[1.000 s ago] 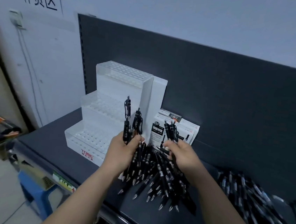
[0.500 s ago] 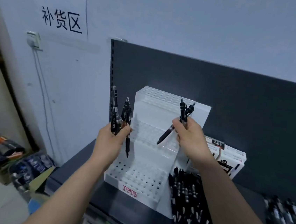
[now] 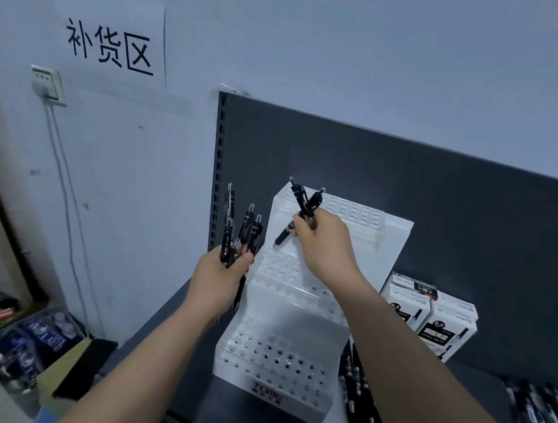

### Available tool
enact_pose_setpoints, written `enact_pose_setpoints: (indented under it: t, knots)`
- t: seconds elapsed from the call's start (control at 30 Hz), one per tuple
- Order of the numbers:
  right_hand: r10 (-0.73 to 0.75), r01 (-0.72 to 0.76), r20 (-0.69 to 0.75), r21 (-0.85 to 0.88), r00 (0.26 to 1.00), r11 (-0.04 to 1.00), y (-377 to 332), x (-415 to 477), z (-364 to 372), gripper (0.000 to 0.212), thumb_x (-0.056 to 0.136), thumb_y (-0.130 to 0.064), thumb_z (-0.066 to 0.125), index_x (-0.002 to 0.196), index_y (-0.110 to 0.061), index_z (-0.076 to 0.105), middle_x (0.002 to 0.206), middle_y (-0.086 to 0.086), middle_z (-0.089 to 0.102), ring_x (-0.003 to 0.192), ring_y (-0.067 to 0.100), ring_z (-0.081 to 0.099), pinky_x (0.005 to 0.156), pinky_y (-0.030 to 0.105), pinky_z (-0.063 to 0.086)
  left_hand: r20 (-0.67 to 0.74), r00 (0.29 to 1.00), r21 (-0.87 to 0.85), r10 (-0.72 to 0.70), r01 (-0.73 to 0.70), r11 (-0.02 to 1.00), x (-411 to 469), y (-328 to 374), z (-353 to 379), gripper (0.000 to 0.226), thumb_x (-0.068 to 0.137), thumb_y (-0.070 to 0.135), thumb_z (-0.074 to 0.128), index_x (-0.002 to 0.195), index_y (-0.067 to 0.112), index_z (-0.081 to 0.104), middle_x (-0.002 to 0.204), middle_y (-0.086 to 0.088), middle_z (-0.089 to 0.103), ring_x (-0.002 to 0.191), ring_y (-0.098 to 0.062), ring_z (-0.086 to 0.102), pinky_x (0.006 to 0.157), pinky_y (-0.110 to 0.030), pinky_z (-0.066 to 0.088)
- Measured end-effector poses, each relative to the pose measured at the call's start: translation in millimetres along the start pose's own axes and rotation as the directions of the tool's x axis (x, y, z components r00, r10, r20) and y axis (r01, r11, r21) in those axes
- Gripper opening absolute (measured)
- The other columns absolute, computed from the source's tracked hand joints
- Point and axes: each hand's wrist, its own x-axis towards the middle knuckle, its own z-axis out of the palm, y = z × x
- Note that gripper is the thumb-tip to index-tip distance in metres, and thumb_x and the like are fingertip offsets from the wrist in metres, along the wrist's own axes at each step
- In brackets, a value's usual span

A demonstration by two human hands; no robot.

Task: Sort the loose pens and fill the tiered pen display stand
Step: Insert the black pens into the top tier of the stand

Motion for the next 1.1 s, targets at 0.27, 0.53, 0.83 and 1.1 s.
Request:
enact_pose_setpoints:
  t: [0.27,0.53,0.83,1.1]
  knots:
    - [0.052,-0.016,0.137,-0.249,0.989,0.968,6,16,27,0.025,0.094,-0.023,0.051,0.081,-0.005,0.064,0.079,0.010,0.067,0.069,0.029,0.062,0.061,0.034,0.047,-0.001,1.000,-0.037,-0.016,0.016,0.999,6,-10,0,0.009,0.093,0.021,0.061,0.085,0.018,0.066,0.070,0.001,0.063,0.057,-0.011,0.050,0.046,-0.009,0.039]
    - [0.050,0.021,0.172,-0.387,0.984,0.922,1,20,27,0.027,0.095,-0.029,0.053,0.083,-0.008,0.066,0.083,0.008,0.068,0.076,0.028,0.064,0.063,0.031,0.045,0.009,1.000,-0.082,-0.010,0.011,0.997,9,-14,0,0.009,0.093,0.020,0.061,0.088,0.016,0.068,0.075,0.006,0.069,0.064,-0.003,0.059,0.059,-0.016,0.044]
    - [0.043,0.022,0.135,-0.449,0.990,0.893,-4,20,28,0.029,0.092,-0.032,0.059,0.072,-0.011,0.054,0.066,0.001,0.052,0.068,0.026,0.054,0.055,0.028,0.035,0.017,1.000,-0.083,-0.004,0.006,0.997,10,-13,0,0.010,0.093,0.019,0.061,0.091,0.013,0.068,0.071,0.008,0.066,0.057,0.002,0.056,0.056,-0.016,0.041]
    - [0.025,-0.020,0.115,-0.043,0.993,0.999,2,-4,6,0.022,0.098,-0.032,0.045,0.093,-0.012,0.049,0.078,0.000,0.053,0.061,0.014,0.043,0.054,0.028,0.034,0.026,0.999,-0.123,-0.022,0.025,0.992,11,-7,-2,0.007,0.093,0.018,0.061,0.089,0.016,0.066,0.076,0.005,0.069,0.067,-0.008,0.062,0.060,-0.021,0.043]
